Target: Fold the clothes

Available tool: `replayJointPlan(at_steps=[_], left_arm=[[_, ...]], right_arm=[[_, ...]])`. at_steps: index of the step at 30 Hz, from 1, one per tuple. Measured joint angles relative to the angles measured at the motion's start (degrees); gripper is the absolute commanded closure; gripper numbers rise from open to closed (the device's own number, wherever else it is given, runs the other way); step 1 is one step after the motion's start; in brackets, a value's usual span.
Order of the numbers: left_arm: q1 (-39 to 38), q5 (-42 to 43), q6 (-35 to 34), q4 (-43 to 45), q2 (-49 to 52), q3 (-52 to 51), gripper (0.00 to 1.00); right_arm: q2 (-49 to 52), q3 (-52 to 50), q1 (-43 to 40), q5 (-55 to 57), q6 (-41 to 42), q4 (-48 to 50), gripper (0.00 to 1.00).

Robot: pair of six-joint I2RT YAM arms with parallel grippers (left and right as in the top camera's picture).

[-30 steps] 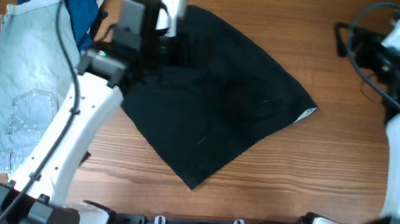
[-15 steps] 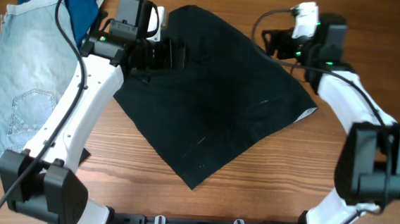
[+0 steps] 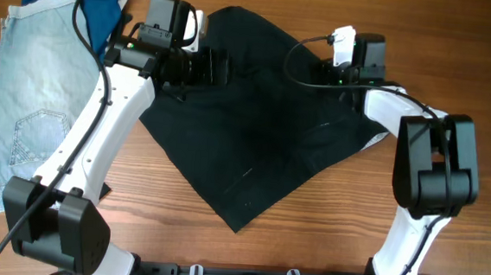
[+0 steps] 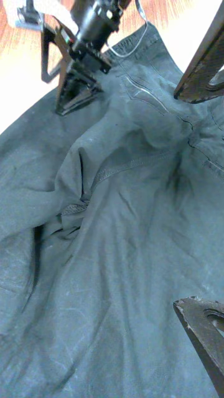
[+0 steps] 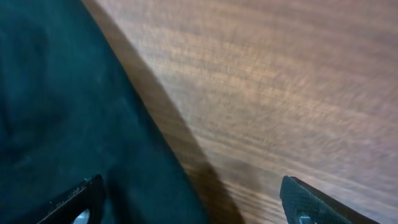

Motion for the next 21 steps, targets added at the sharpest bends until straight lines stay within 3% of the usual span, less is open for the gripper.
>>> replayJointPlan(at_steps=[6, 8, 11, 21], left_arm=[[0.0, 0.0, 0.0, 0.0, 0.0, 0.0, 0.00], [0.0, 0.0, 0.0, 0.0, 0.0, 0.0, 0.00], [-0.2, 0.0, 0.0, 0.2, 0.0, 0.0, 0.00], [-1.4, 0.0, 0.0, 1.6, 0.0, 0.0, 0.00]], right_arm=[[1.4, 0.0, 0.0, -1.7, 0.3, -0.1, 0.48], [1.4, 0.0, 0.0, -2.1, 1.2, -0.5, 0.63], [1.4, 0.0, -0.1, -2.2, 2.2, -0.9, 0.94], [-0.7, 0.3, -8.6, 0.7, 15.5, -9.0, 0.96]])
